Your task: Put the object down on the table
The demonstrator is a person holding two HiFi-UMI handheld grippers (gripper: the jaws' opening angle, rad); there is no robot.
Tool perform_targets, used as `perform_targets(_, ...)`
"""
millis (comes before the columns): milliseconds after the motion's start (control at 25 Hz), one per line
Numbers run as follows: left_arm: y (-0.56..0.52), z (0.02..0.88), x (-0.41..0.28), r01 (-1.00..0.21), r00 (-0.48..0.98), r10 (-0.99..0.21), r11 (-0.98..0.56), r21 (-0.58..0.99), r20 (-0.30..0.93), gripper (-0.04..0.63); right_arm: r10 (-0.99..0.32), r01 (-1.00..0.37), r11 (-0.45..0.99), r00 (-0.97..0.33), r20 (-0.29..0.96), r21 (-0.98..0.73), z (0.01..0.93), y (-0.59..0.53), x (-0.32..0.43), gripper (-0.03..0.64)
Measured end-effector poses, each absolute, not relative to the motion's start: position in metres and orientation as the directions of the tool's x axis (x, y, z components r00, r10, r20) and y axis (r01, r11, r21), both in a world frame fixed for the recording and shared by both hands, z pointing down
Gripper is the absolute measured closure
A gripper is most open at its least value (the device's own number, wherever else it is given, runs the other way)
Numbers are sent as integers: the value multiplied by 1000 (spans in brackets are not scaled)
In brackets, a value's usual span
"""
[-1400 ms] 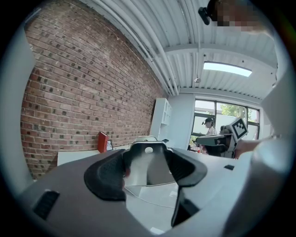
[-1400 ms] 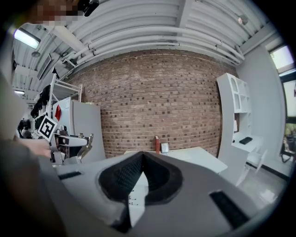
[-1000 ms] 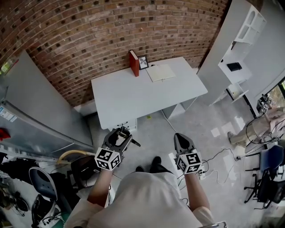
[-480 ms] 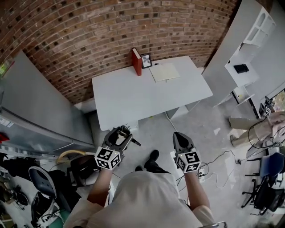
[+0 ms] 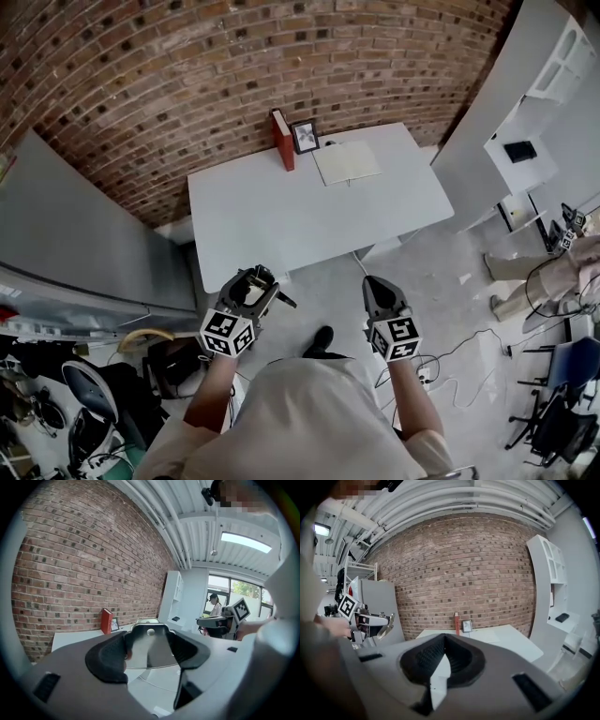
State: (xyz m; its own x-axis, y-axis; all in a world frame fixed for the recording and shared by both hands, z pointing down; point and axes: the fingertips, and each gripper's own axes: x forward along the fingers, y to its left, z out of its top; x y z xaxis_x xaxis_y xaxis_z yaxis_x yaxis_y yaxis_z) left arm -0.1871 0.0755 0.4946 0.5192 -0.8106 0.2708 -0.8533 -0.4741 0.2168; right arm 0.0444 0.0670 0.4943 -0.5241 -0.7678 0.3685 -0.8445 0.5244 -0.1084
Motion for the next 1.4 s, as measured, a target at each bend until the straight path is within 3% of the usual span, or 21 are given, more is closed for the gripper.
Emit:
perform_targets(600, -15, 509, -121, -868, 496, -805, -461, 184, 324, 318, -742, -831, 534, -549, 384, -157, 518, -22, 107, 615)
perform_targets(1400, -126, 545, -99, -799, 594, -702, -572, 186, 393, 318, -789, -892, 422, -449, 420, -163, 538, -105, 125, 614)
